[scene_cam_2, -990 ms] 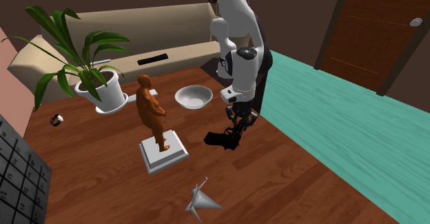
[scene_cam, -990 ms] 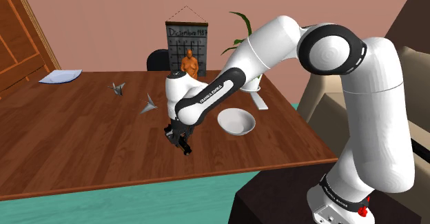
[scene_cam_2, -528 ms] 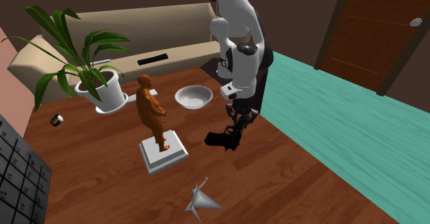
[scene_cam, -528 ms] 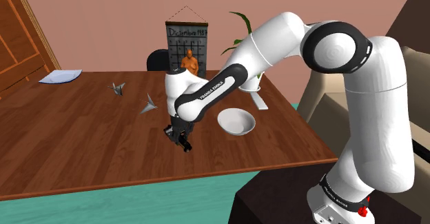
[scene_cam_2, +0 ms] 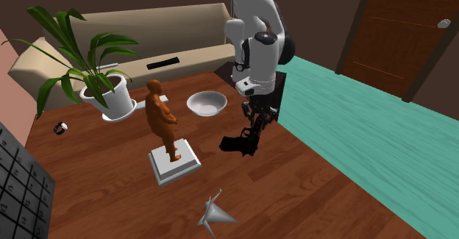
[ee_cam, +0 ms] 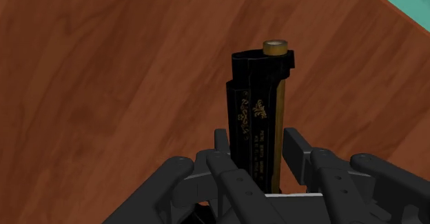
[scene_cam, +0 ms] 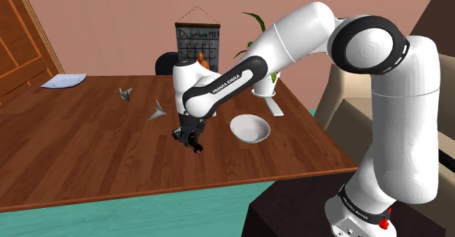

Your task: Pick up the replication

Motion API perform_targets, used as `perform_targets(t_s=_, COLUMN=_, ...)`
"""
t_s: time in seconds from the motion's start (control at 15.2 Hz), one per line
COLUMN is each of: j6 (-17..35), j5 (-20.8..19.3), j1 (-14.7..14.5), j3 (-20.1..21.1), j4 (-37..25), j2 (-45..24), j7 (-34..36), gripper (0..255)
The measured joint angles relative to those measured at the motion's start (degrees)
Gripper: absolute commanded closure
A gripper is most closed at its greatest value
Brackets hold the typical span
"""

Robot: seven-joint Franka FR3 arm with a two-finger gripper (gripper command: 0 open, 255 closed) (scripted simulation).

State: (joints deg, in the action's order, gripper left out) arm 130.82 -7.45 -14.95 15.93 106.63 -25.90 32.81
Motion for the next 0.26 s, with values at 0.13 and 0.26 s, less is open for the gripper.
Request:
perform_targets(t_s=0.13, j6=-1.23, j5=0.33, j1=0.18, j3=0.17, j4=-0.40, j2=0.86, j7=-0.26, gripper=255)
perform_targets(t_s=0.26, j6=-2.27, j5=0.64, j1=0.33, j3=0.32, j4=-0.62, j2=1.73, j7=-0.47, gripper=255)
